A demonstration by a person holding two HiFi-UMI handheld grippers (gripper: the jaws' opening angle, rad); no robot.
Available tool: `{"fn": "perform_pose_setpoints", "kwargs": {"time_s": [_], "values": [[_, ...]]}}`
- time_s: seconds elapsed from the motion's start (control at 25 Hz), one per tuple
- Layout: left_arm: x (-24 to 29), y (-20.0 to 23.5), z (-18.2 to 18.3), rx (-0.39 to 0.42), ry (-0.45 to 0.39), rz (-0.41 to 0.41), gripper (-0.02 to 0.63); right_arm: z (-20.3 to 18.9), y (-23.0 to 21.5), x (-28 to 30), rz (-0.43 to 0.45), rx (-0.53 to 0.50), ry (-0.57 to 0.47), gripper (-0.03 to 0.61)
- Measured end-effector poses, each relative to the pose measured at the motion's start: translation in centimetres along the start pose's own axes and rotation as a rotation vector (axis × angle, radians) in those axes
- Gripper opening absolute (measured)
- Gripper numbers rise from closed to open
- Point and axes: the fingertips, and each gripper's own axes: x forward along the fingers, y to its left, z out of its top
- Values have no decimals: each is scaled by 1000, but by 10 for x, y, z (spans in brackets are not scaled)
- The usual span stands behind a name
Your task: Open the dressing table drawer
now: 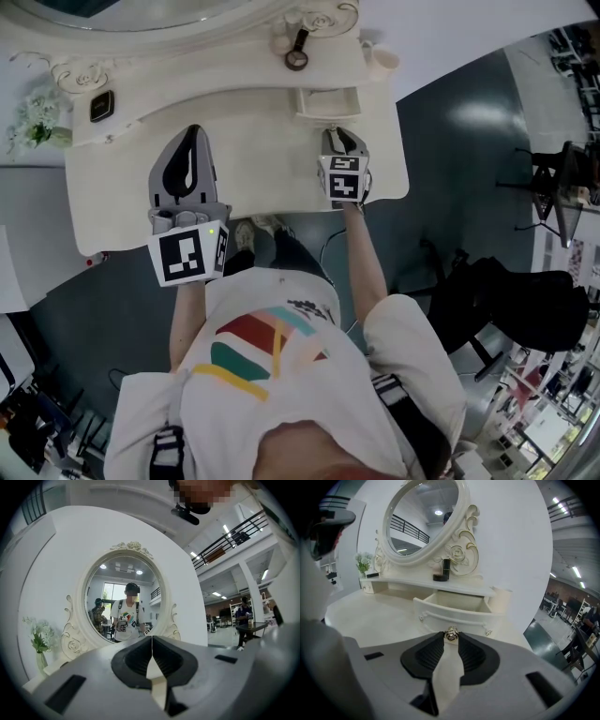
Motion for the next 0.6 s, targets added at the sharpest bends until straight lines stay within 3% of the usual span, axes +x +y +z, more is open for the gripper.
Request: {"fn": "perform_pose_setpoints", "kwargs": {"time_s": [0.6], "values": [[-4,-6,5,6,-10,-26,8,0,-1,-4,-6,8,-5,84]]}}
